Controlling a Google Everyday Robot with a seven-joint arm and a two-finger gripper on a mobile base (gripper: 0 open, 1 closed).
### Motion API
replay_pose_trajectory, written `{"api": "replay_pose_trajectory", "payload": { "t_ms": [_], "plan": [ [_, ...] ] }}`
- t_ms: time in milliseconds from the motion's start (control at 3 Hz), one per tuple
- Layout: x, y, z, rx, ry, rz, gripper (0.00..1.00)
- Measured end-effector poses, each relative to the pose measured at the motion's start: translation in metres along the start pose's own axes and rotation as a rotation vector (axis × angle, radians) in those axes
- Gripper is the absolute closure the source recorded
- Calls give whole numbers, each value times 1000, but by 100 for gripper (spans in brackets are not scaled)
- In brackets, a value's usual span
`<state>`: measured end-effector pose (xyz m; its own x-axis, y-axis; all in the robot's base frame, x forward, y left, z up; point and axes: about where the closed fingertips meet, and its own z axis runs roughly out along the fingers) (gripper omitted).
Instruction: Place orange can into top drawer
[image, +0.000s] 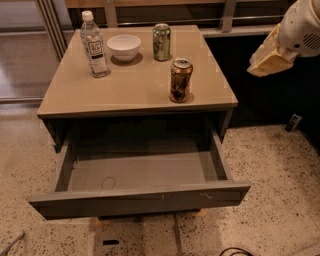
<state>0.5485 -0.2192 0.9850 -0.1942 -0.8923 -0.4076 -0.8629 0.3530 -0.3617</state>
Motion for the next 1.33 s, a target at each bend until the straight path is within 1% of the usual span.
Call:
{"api": "replay_pose_trajectory", "payload": {
  "t_ms": [333, 667, 1000, 1333],
  "plan": [
    [-1, -7, 2, 9, -12, 4, 92],
    [-1, -7, 2, 9, -12, 4, 100],
    [-1, -14, 15, 28, -40, 28, 100],
    [-13, -29, 39, 37, -112, 53, 100]
  ]
}}
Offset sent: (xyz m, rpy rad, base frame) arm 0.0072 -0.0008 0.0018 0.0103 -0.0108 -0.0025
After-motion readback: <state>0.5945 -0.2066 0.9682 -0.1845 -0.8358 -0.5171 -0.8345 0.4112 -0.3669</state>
